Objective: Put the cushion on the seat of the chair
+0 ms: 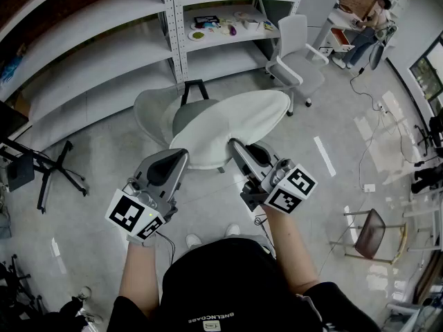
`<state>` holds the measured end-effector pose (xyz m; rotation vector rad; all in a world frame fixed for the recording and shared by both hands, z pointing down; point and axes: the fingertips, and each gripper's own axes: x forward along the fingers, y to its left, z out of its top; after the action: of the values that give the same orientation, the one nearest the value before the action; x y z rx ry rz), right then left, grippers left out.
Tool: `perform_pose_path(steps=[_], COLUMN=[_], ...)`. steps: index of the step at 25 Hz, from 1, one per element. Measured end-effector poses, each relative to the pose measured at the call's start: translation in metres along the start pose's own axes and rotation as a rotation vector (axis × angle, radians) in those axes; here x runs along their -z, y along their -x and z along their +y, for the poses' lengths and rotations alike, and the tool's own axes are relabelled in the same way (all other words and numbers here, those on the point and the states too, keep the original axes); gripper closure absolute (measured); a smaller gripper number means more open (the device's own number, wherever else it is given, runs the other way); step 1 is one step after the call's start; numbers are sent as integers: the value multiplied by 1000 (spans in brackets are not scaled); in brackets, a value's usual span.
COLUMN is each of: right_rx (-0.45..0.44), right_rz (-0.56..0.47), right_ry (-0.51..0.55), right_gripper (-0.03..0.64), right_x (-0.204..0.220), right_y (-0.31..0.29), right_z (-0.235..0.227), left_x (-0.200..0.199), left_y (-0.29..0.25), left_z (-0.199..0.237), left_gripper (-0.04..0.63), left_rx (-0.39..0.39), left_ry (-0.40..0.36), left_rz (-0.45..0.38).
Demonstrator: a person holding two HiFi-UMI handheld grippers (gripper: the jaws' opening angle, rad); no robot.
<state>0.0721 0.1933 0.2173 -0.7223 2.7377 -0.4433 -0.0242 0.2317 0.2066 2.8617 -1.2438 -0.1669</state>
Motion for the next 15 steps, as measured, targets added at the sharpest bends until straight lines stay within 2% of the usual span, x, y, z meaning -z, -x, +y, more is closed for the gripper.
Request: perform_pose_path(steps=[3, 6, 15], right_rx=[-9, -14, -31], right_rz=[-1, 2, 48], right_ry=[13, 23, 30], right_gripper=[575, 575, 574], right_x=[-2, -4, -9], right_y=[1, 7, 28], right_z=[2, 2, -15], left_x=[-5, -5, 11], left_y=[-1, -4, -23], left_z=[-8, -12, -16], left_gripper=[586, 586, 586], left_rx=[40, 43, -75], left_ry=[1, 20, -19], left_rz=[-16, -22, 16])
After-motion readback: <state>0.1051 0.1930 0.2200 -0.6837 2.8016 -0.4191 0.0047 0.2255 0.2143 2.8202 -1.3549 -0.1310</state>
